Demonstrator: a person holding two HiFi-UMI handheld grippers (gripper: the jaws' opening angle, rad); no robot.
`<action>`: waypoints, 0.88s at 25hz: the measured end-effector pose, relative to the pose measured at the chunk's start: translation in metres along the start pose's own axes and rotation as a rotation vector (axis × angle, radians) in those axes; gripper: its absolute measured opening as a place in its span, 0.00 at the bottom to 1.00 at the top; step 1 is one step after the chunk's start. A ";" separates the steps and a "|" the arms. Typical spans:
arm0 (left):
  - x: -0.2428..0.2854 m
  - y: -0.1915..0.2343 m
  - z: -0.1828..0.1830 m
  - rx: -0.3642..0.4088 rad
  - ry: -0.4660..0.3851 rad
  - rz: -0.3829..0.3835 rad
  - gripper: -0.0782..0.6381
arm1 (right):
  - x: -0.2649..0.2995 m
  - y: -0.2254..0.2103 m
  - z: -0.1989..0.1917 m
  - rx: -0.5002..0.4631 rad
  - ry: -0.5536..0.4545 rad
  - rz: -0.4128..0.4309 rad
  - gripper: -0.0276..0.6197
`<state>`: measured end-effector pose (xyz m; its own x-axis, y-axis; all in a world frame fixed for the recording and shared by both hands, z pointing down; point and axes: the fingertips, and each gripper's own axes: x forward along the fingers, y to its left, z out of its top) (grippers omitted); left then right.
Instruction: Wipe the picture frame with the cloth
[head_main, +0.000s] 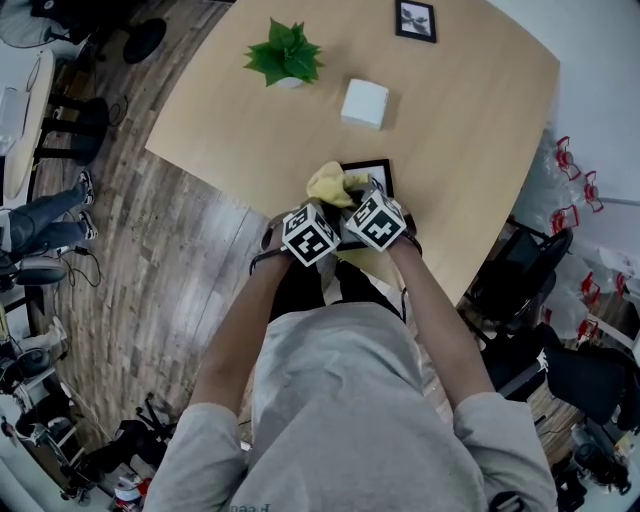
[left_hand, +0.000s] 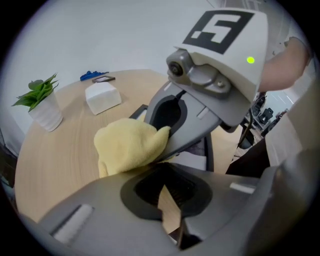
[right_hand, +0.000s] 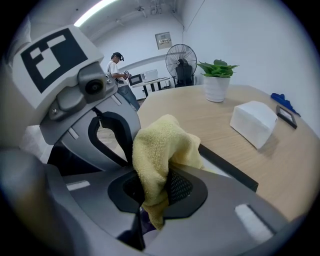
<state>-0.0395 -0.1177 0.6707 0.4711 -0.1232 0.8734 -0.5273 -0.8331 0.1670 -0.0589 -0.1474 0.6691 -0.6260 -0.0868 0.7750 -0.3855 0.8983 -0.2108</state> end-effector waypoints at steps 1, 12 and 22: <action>0.000 0.000 0.001 0.000 0.005 -0.006 0.18 | -0.001 0.000 -0.001 -0.002 0.005 -0.006 0.12; -0.001 -0.001 0.001 0.052 0.015 -0.090 0.18 | -0.017 0.016 -0.037 0.231 0.013 -0.085 0.12; -0.001 -0.002 0.001 0.132 -0.021 -0.143 0.18 | -0.020 0.030 -0.033 0.457 -0.026 -0.211 0.12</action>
<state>-0.0382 -0.1159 0.6692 0.5495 -0.0087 0.8355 -0.3575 -0.9063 0.2256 -0.0350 -0.1042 0.6668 -0.5165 -0.2623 0.8151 -0.7595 0.5799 -0.2947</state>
